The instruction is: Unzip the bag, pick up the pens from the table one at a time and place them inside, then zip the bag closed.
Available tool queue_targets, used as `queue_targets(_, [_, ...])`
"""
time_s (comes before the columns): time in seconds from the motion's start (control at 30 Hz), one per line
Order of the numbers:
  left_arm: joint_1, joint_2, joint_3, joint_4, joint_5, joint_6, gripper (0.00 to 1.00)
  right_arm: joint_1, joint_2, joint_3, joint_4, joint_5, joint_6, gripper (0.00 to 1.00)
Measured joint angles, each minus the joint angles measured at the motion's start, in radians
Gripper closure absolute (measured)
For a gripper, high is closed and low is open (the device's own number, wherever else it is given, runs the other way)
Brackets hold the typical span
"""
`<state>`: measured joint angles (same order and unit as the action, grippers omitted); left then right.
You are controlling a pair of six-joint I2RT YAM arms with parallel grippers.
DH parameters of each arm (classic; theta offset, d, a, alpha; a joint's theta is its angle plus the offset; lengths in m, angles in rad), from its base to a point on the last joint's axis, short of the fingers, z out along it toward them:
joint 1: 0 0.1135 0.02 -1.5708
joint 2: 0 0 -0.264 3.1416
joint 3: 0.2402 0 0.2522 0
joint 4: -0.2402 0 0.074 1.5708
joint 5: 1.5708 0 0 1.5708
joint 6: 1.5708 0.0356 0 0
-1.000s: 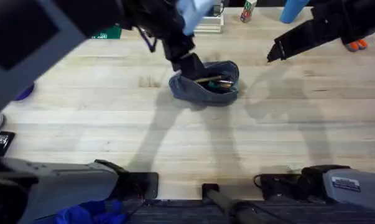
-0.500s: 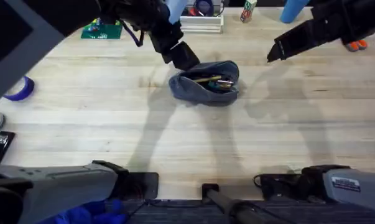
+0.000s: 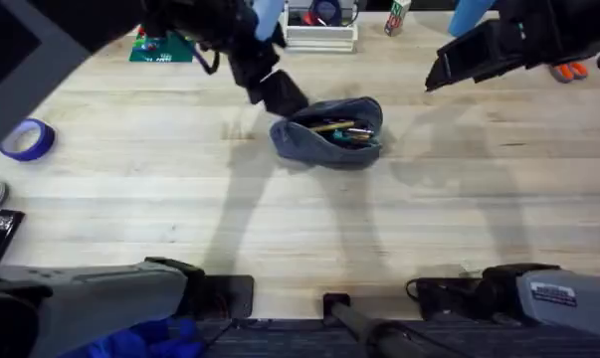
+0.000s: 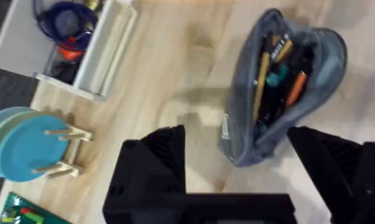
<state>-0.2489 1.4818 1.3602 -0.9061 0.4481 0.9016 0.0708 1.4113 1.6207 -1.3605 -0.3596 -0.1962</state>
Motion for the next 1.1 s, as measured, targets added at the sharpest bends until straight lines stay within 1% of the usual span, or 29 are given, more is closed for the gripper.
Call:
queue_targets(0.17, [0.062, 0.000, 0.000, -0.089, 0.064, 0.126, 0.006, 0.000, 0.000, 0.000, 0.002, 0.000, 0.022, 0.003])
queue_targets(0.27, [0.120, 0.000, 0.000, -0.119, 0.122, 0.198, 0.006, 0.000, 0.000, 0.000, 0.004, 0.000, 0.040, 0.003])
queue_targets(0.37, [0.189, 0.000, 0.000, -0.156, 0.187, 0.273, 0.006, 0.000, 0.000, 0.000, 0.010, 0.000, 0.055, 0.003])
queue_targets(0.47, [0.252, 0.000, 0.000, -0.208, 0.252, 0.363, 0.006, 0.000, 0.000, 0.000, 0.021, 0.000, 0.075, 0.003])
queue_targets(0.57, [0.296, 0.000, 0.000, -0.257, 0.303, 0.449, 0.006, 0.002, 0.000, 0.000, 0.028, 0.000, 0.095, 0.003])
queue_targets(0.67, [0.334, 0.000, 0.000, -0.291, 0.335, 0.519, 0.006, 0.015, 0.000, 0.000, 0.044, 0.000, 0.116, 0.003])
queue_targets(0.77, [0.375, 0.000, 0.000, -0.316, 0.360, 0.577, 0.006, 0.043, 0.000, 0.000, 0.062, 0.012, 0.136, 0.003])
queue_targets(0.97, [0.464, 0.000, 0.000, -0.340, 0.431, 0.677, 0.005, 0.128, 0.000, 0.000, 0.089, 0.092, 0.178, 0.003])
queue_targets(1.1, [0.496, 0.000, -0.005, -0.333, 0.462, 0.720, 0.005, 0.172, 0.000, 0.000, 0.109, 0.123, 0.215, 0.003])
